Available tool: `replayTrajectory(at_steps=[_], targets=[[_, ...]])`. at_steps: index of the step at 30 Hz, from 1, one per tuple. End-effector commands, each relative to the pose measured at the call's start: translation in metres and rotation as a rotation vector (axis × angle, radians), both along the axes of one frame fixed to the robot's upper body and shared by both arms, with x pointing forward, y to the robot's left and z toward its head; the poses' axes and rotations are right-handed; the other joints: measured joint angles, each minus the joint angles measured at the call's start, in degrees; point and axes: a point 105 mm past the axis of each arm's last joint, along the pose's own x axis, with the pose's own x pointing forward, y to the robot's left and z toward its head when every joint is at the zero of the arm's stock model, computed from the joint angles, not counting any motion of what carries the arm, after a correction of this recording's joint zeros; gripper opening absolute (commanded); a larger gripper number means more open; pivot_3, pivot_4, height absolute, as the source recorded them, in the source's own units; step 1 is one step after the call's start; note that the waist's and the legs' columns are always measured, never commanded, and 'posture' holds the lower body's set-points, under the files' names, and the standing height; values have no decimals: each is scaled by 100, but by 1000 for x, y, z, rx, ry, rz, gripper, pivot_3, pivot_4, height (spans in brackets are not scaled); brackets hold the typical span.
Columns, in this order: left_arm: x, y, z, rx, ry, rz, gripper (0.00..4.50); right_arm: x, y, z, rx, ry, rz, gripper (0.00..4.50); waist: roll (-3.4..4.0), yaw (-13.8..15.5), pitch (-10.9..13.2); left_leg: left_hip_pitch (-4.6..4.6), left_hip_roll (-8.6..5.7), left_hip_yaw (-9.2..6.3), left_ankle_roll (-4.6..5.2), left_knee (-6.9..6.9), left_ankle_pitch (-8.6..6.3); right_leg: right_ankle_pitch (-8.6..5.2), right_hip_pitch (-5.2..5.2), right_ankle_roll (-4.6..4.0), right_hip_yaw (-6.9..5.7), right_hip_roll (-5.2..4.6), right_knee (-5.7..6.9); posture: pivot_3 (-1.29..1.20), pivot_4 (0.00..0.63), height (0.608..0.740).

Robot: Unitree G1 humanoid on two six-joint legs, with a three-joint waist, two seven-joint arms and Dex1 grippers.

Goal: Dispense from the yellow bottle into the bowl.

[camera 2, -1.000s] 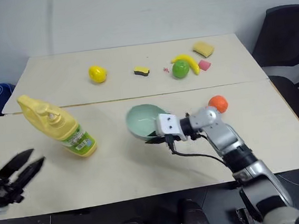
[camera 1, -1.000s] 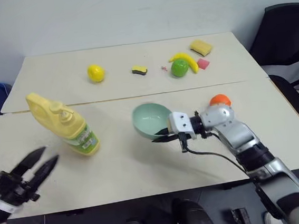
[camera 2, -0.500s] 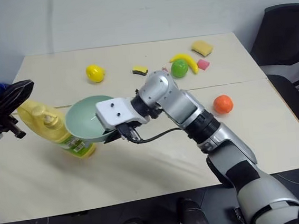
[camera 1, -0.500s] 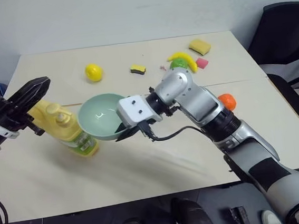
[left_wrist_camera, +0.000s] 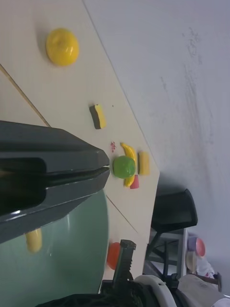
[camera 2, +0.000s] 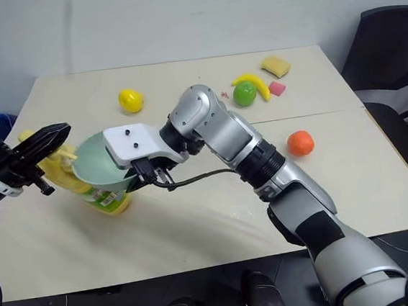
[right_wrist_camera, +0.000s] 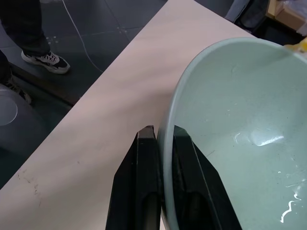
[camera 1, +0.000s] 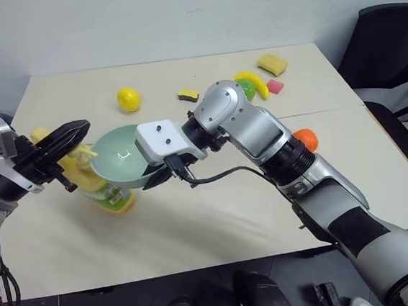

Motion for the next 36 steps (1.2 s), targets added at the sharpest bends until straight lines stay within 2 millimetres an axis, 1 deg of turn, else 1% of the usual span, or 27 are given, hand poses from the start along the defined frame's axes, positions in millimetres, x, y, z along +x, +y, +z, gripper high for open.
replayTrajectory(at_steps=[1,5,9,13,16,20,23,25,26,27,28,31,32,34,36], targets=[[5,5,-20,30,105,49,50,-6,6,12,23,-33,25,0,0,0,0,1,0,0,0,0,0,0,1,0,0,0,1,0,150,740],[5,-1,-40,48,231,34,50,-7,9,11,24,-30,24,0,6,-5,1,11,0,0,0,0,0,0,8,0,3,-1,3,0,150,740],[8,6,-55,61,297,96,50,-7,11,11,30,-29,18,0,30,-7,-6,19,0,0,0,-2,0,0,14,0,7,-2,5,0,150,740],[8,8,-76,93,372,131,50,-5,13,9,36,-29,8,0,65,-20,-22,29,0,1,-1,-5,0,-1,20,-1,9,-2,6,0,150,740],[9,6,-83,61,396,136,50,-5,13,9,39,-25,5,0,115,-26,-53,32,0,3,0,-8,-1,-1,21,-2,11,-3,5,0,150,740],[8,4,-93,61,422,142,50,-5,13,7,37,-16,5,0,139,-33,-70,40,0,3,-1,-10,0,-2,24,-3,12,-3,10,0,150,740],[8,3,-97,39,427,146,50,-6,12,7,36,-10,7,0,150,-32,-78,42,0,3,-1,-10,-1,-2,26,-3,13,-4,11,0,150,740],[9,2,-91,16,394,140,50,-7,11,5,32,-3,13,0,159,-31,-88,43,0,3,-1,-11,0,-2,26,-4,14,-5,11,0,150,740],[11,3,-81,-10,355,143,50,-7,10,5,32,0,9,0,160,-31,-90,43,0,3,-1,-11,-1,-2,27,-4,14,-5,10,0,150,740],[10,2,-65,-40,291,121,50,-6,7,5,41,-1,1,0,160,-31,-90,44,0,3,-1,-12,-1,-2,27,-4,14,-5,10,0,150,740],[9,1,-54,-60,247,104,50,-5,6,5,48,-3,-6,0,159,-29,-90,43,0,3,0,-12,0,-2,27,-4,14,-5,10,0,150,740],[-4,1,-8,-115,40,14,50,2,-16,1,50,10,-39,0,136,-1,-85,33,0,2,0,-12,0,-2,20,-4,12,-5,8,0,150,740],[-7,2,1,-122,-4,3,50,4,-21,0,50,12,-49,0,115,23,-81,29,0,0,0,-11,0,-2,17,-4,11,-5,8,0,150,740],[-17,2,17,-110,-70,-48,50,14,-39,-7,64,12,-101,0,76,46,-72,7,-1,-3,1,-11,0,-2,2,-4,9,-5,2,0,150,740],[-27,-1,21,-83,-77,-109,50,26,-61,-21,50,7,-159,0,58,50,-69,-7,-2,-5,5,-10,-2,-1,-12,-3,8,-5,-2,0,150,740]])
